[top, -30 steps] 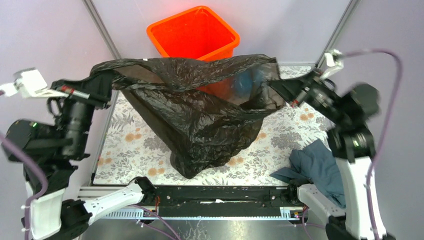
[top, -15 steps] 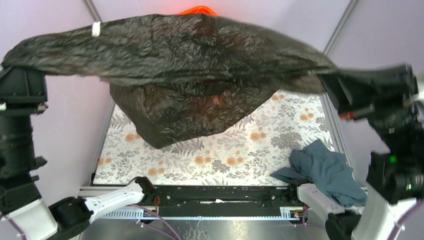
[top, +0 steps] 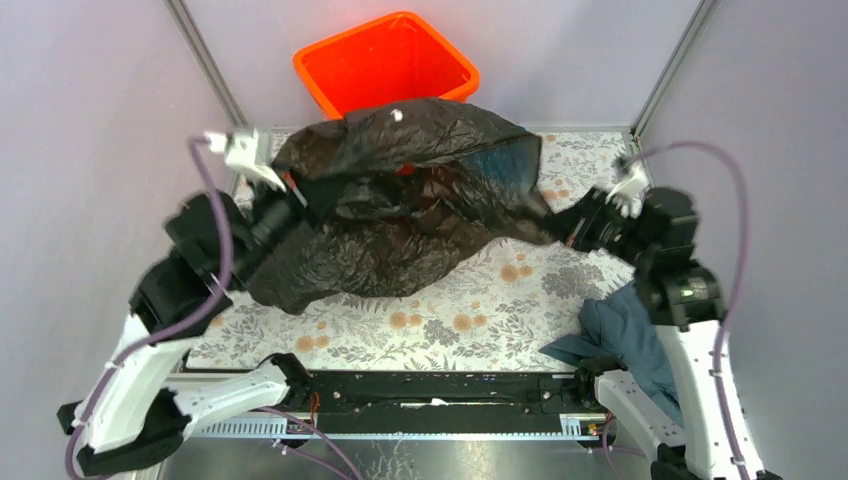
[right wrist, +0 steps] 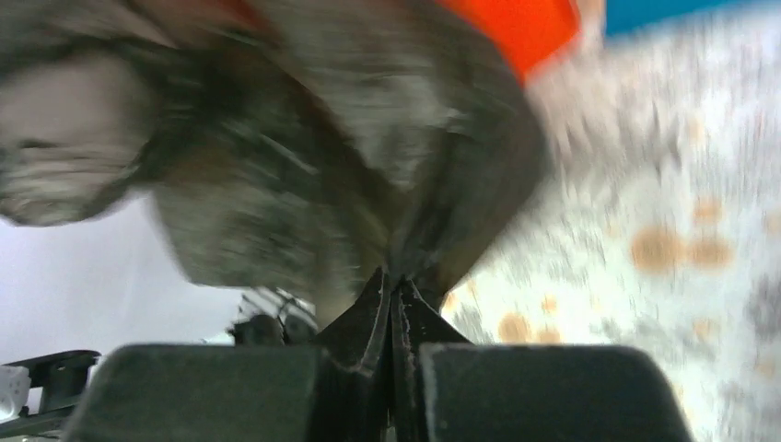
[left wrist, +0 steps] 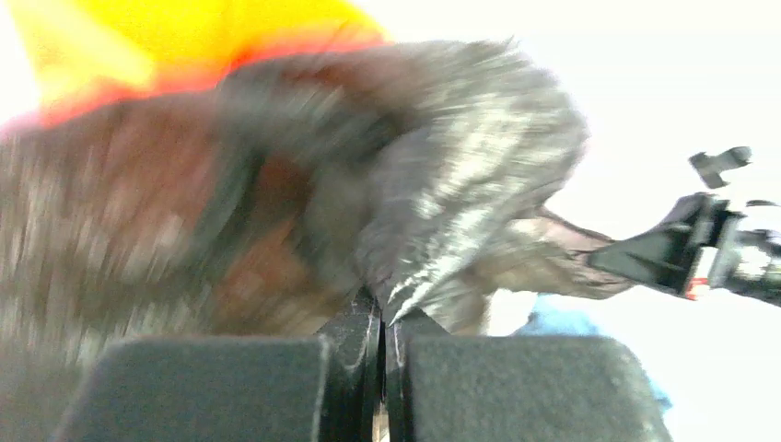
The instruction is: Put the trash bags into the trash bin
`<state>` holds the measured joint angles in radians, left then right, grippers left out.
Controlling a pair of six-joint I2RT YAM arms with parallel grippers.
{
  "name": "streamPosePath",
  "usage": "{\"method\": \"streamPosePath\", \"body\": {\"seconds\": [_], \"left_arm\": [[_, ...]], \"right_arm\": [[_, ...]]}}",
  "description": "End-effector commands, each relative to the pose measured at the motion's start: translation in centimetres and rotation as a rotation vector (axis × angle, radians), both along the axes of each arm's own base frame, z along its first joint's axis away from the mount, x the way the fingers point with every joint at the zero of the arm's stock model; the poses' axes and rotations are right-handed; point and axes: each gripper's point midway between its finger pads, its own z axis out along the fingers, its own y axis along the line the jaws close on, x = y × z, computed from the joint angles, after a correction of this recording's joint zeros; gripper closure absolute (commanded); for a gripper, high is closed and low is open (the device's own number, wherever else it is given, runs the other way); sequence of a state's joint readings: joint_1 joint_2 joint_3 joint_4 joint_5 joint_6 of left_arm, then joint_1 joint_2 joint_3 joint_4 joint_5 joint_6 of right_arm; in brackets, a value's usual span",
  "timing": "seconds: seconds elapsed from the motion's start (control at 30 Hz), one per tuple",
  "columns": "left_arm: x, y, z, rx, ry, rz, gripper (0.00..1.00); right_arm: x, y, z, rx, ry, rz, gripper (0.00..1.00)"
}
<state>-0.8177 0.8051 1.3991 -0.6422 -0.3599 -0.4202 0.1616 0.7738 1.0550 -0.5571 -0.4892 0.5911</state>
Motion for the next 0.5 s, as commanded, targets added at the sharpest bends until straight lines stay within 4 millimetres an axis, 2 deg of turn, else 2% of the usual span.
{"method": "streamPosePath", "body": {"seconds": [0.0, 0.03, 0.1, 0.17, 0.2, 0.23, 0.3, 0.43, 0.47], "left_arm": [[-7.4, -0.2, 22.2, -0.301, -0.476, -0.314, 1.0], [-9.7, -0.1, 26.2, -0.351, -0.569, -0.395, 1.0], [-13.7, 0.8, 32.0, -0.454, -0.738, -0.518, 1.0], [-15.8, 2.5, 35.0, -0.538, -0.852, -0.534, 1.0], [-15.7, 3.0, 35.3, -0.56, -0.879, -0.502, 1.0], [-15.3, 3.6, 35.1, -0.574, -0.891, -0.456, 1.0], [-13.9, 5.2, 33.8, -0.617, -0.884, -0.34, 1.0], [-8.4, 3.3, 29.4, -0.521, -0.724, -0.199, 1.0], [-7.6, 2.7, 28.6, -0.501, -0.697, -0.189, 1.0]], "right_arm": [[-2.4, -1.1, 19.7, -0.027, -0.549, -0.004, 1.0], [-3.6, -1.5, 23.6, -0.024, -0.64, -0.018, 1.0], [-6.8, -2.1, 30.3, -0.003, -0.815, -0.036, 1.0], [-9.7, -2.7, 34.4, 0.022, -0.951, -0.052, 1.0], [-10.6, -2.9, 35.4, 0.032, -0.992, -0.059, 1.0], [-10.9, -3.0, 35.6, 0.034, -1.009, -0.064, 1.0], [-10.1, -3.0, 34.2, 0.028, -0.979, -0.072, 1.0], [-6.8, -2.6, 29.8, 0.002, -0.843, -0.075, 1.0], [-6.8, -2.5, 29.5, 0.006, -0.84, -0.063, 1.0]]}}
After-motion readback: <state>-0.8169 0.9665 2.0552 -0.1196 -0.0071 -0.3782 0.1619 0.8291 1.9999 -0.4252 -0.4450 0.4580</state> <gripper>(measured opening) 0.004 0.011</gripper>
